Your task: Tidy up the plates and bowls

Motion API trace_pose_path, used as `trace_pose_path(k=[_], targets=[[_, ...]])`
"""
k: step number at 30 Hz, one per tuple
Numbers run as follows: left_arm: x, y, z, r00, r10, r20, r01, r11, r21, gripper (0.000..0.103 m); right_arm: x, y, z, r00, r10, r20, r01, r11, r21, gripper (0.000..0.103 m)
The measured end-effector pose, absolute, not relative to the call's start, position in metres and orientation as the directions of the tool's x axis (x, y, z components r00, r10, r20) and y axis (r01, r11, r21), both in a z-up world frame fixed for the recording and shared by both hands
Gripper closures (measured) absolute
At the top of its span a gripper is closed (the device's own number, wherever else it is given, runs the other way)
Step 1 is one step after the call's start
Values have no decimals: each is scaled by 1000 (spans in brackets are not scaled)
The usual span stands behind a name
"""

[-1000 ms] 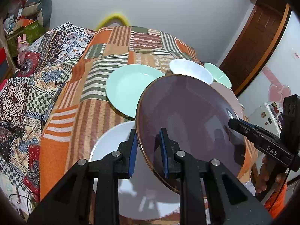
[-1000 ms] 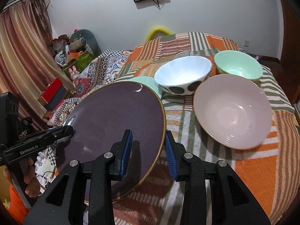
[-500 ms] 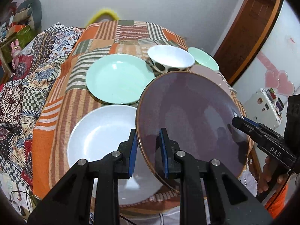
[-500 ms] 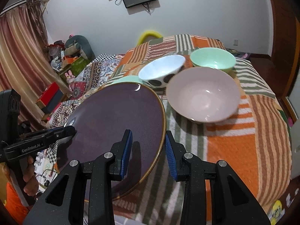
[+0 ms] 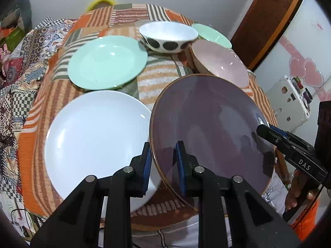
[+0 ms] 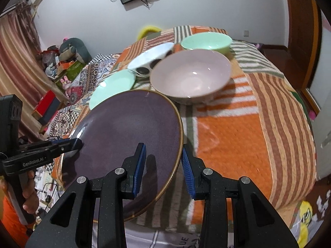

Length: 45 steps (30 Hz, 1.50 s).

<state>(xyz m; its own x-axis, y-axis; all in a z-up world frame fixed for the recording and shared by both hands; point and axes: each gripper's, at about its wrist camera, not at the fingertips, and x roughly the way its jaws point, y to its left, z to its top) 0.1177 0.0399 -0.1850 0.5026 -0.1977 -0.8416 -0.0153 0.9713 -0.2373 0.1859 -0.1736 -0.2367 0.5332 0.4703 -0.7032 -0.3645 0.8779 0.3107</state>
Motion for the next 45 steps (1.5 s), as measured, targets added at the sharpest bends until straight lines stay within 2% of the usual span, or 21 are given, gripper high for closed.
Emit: trace_pose_path(k=[31,39,45], targets=[[158,15,-218,419,-235,-877,15,967,-253,82,210,-194,-274,477,423,-770,-276,904,326,71],[159,12,-222,400,-239,-885,13,967,-255,82,210,-191,-276,482,397,-781,-300,912,278,69],[154,11,-211,429,-196,-882,21,978,-207,82,205,-192,-264,512,354,-782,-308,926,218,67]])
